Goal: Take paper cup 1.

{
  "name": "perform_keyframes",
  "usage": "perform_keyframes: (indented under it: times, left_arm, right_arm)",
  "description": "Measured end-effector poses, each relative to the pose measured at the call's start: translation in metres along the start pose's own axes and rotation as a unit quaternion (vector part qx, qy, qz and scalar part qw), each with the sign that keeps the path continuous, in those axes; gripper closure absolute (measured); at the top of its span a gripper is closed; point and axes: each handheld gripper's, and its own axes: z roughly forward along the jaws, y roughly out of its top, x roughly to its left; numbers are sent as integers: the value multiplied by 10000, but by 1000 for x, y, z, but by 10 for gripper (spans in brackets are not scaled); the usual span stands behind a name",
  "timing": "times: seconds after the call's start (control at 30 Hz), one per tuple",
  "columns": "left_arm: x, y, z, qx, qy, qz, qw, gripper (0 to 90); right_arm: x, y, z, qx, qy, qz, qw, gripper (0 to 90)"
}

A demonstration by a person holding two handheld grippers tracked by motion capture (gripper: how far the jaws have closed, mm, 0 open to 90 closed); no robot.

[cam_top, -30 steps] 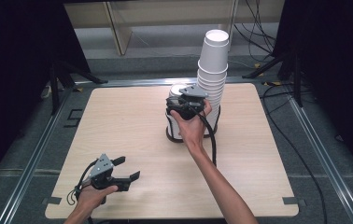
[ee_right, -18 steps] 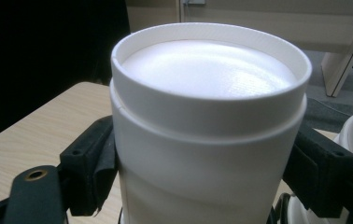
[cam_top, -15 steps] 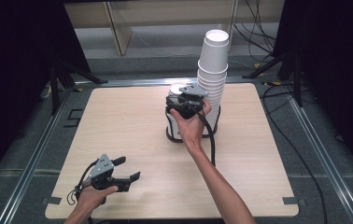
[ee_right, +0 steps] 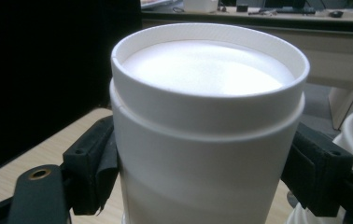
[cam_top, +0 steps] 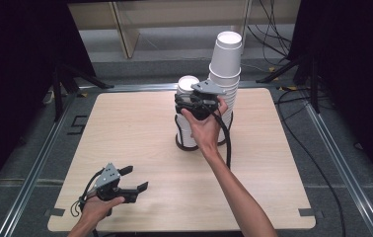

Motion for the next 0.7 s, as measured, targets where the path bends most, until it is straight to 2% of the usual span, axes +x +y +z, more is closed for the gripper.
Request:
perform_keyframes:
  times: [0.07,0.23,0.27,0.33,0.43,0.5,0.53,0.57,0.63,0.7]
  left_arm:
    - [0,0,0,1,-4,-9,10000,148]
    - [0,0,0,2,-15,-12,10000,148]
    - [0,-1,1,-63,-66,-28,10000,148]
    - [0,0,0,14,-6,-32,10000,148]
    - [1,-1,1,-53,-51,-49,10000,148]
    - [0,0,0,-22,-21,-46,10000,148]
    - [1,-1,2,-156,-80,-87,9998,148]
    - [1,-1,2,-156,-80,-87,9998,148]
    - [1,0,-1,-78,-40,-84,9999,148]
    - [1,0,-1,-153,-83,-103,9998,148]
  right_arm:
    - [0,3,-3,-2,0,1,10000,212]
    - [0,17,-16,-221,293,-38,9993,212]
    - [0,19,-19,-249,342,-96,9991,212]
    - [1,20,-27,-242,436,-119,9987,211]
    - [3,21,-39,-333,741,-78,9967,212]
    - [5,20,-46,-404,854,-183,9954,212]
    - [6,19,-50,-427,907,-236,9947,212]
    - [8,16,-54,-374,1020,-140,9940,212]
    - [10,11,-60,-400,1198,-195,9918,212]
    - [13,3,-65,-414,1367,-184,9896,212]
